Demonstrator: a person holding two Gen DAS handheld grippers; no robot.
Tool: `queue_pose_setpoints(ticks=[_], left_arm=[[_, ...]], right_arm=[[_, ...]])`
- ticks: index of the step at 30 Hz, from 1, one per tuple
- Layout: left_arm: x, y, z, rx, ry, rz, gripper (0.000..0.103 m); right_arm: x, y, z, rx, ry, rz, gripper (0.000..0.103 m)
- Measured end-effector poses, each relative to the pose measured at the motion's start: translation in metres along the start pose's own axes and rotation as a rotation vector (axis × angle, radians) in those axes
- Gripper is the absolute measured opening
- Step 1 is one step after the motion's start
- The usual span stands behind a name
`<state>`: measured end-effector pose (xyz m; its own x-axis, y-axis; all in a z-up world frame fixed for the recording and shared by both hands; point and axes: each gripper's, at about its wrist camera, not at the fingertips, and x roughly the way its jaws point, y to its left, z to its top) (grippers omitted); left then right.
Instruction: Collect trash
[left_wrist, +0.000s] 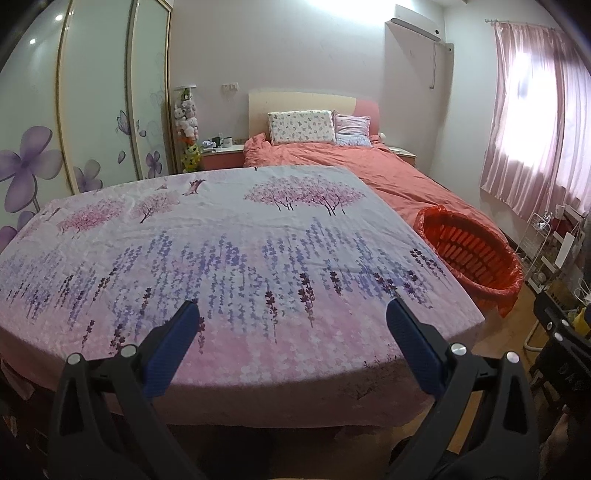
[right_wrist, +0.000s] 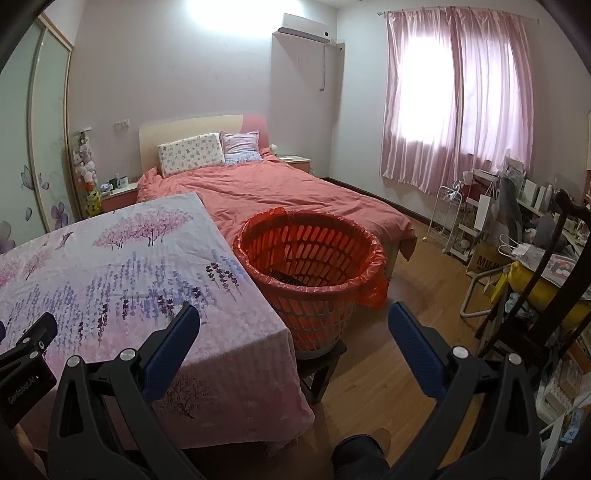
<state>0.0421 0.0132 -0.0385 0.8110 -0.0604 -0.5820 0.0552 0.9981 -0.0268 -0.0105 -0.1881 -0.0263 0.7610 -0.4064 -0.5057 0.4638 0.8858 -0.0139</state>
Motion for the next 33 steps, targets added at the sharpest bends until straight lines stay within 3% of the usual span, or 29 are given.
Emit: queue_pose_setpoints(ticks=[33], left_arm=[[-0.019,-0.024,0.014,0.029,-0.044,-0.015,0.099]], right_arm=[[-0.005,-0.004,0.006,0.026,-0.017,-0.003,0.101]])
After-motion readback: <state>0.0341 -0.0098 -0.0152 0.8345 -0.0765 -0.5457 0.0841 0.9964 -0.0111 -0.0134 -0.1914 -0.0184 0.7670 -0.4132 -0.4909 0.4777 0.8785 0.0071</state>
